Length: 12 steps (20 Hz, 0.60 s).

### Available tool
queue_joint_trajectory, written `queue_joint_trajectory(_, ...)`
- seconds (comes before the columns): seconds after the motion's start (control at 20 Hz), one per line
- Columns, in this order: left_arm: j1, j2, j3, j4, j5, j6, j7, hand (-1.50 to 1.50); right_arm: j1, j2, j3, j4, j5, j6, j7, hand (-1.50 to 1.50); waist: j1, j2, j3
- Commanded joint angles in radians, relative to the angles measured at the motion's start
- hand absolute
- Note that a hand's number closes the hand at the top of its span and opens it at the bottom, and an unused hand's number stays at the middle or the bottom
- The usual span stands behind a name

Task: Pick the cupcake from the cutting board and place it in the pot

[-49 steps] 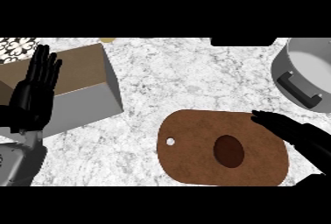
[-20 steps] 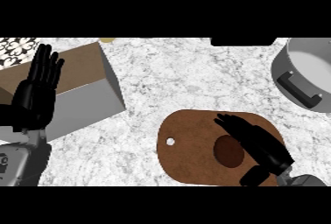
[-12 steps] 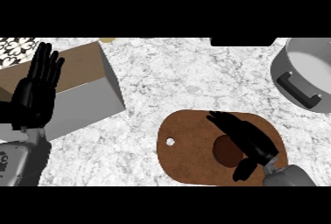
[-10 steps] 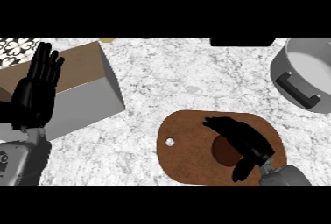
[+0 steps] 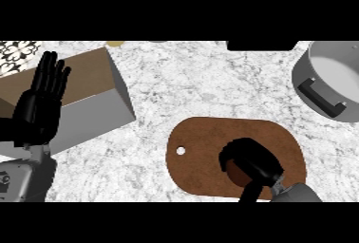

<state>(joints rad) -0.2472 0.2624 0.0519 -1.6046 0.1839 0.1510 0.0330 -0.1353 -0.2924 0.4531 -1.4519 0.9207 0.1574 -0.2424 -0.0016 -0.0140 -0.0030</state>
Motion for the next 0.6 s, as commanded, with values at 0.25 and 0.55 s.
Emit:
queue_joint_trajectory(0.25, 0.003, -0.029, 0.015, 0.041, -0.020, 0.004, 0.004, 0.00, 0.036, 0.003, -0.052, -0.111, 0.087, -0.093, 0.044, 1.50, -0.004, 0.013, 0.003)
queue_joint_trajectory(0.55, -0.059, -0.022, -0.004, 0.046, -0.011, -0.020, 0.033, 0.00, -0.254, 0.243, -0.210, 0.074, 0.192, -0.100, 0.494, 1.50, 0.045, 0.033, 0.002)
